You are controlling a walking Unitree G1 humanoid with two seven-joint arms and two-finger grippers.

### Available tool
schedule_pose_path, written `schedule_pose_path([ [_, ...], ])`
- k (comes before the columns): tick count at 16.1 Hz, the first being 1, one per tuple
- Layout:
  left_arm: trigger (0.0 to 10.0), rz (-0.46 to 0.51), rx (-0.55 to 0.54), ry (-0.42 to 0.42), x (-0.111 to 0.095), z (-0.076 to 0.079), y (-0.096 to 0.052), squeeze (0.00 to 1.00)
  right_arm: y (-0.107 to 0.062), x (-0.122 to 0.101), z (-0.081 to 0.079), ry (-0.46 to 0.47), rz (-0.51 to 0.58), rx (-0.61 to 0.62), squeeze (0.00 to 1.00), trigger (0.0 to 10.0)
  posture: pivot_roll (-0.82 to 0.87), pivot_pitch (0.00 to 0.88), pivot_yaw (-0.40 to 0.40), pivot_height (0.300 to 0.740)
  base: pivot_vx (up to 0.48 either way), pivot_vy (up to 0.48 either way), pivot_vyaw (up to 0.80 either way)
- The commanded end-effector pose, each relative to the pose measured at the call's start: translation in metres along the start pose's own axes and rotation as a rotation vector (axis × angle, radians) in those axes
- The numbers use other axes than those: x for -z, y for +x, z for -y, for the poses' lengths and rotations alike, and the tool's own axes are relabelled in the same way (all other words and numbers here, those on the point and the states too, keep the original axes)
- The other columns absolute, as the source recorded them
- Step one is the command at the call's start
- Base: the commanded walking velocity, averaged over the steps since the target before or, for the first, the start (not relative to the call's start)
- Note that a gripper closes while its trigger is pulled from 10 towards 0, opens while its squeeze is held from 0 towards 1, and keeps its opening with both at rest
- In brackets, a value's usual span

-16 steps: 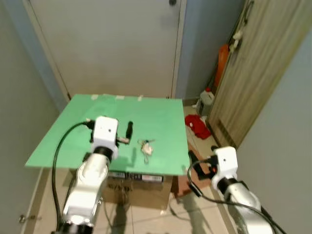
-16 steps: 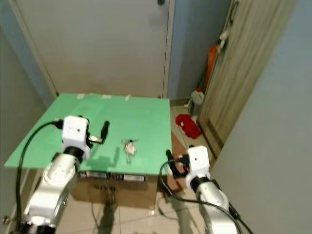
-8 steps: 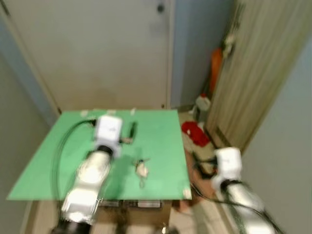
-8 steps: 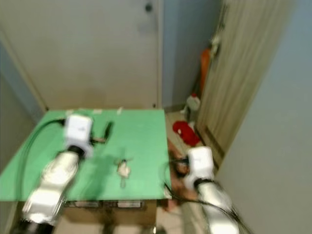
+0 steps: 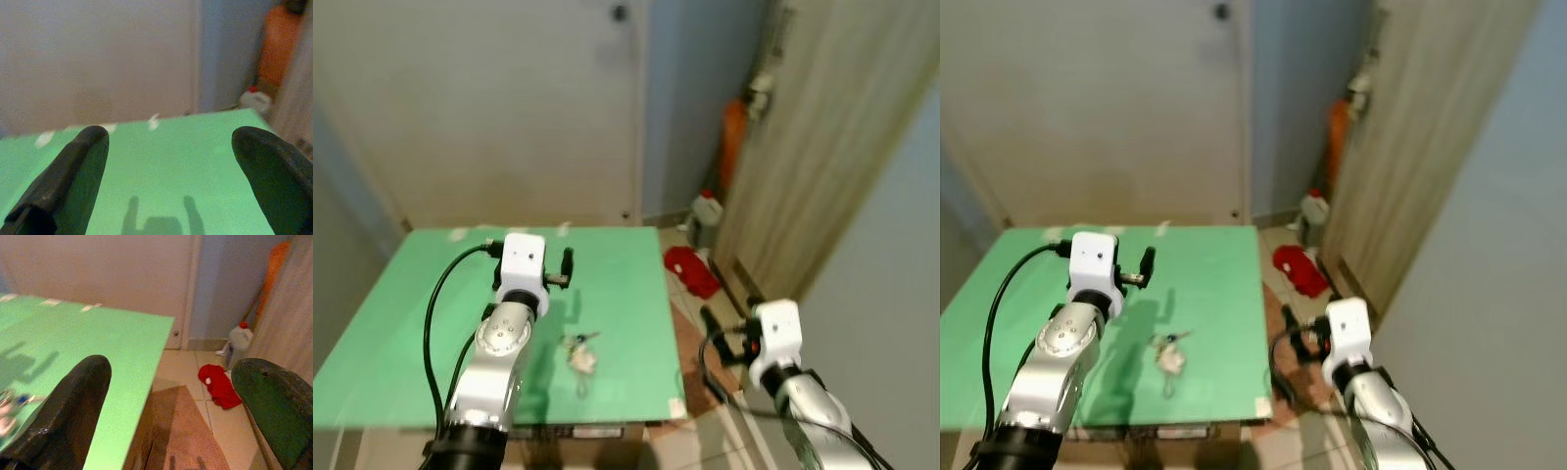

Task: Hang keys on a hook

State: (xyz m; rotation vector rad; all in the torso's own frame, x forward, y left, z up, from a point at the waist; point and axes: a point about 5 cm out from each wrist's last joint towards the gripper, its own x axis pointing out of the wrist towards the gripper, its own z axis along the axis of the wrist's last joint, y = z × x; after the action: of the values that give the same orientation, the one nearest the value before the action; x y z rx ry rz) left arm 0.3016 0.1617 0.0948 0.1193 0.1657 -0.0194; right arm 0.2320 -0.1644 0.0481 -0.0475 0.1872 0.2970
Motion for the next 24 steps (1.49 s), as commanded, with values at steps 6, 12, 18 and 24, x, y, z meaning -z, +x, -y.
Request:
schedule_pose_path([
  [6, 10.0, 0.019, 0.075, 0.019, 0.004, 0.043, 0.016, 0.00, -0.029, -0.012, 0.023, -0.081, -0.051, -0.011, 0.00, 10.0, -0.19, 0.091, -0.102, 0.740, 0.000, 0.000, 0.00],
  [12, 10.0, -0.077, 0.055, 0.040, 0.031, 0.054, 0.015, 0.00, -0.073, -0.017, 0.040, -0.133, -0.131, 0.024, 0.00, 10.0, -0.31, 0.159, -0.157, 0.740, 0.000, 0.000, 0.00],
  [18, 10.0, -0.160, 0.071, -0.005, 0.053, 0.081, 0.006, 0.00, -0.082, -0.002, 0.050, -0.136, -0.217, 0.023, 0.00, 10.0, -0.36, 0.216, -0.207, 0.740, 0.000, 0.000, 0.00],
  [24, 10.0, -0.150, 0.005, 0.067, 0.057, 0.095, -0.020, 0.00, -0.080, -0.020, 0.058, -0.158, -0.208, 0.026, 0.00, 10.0, -0.33, 0.219, -0.197, 0.740, 0.000, 0.000, 0.00],
])
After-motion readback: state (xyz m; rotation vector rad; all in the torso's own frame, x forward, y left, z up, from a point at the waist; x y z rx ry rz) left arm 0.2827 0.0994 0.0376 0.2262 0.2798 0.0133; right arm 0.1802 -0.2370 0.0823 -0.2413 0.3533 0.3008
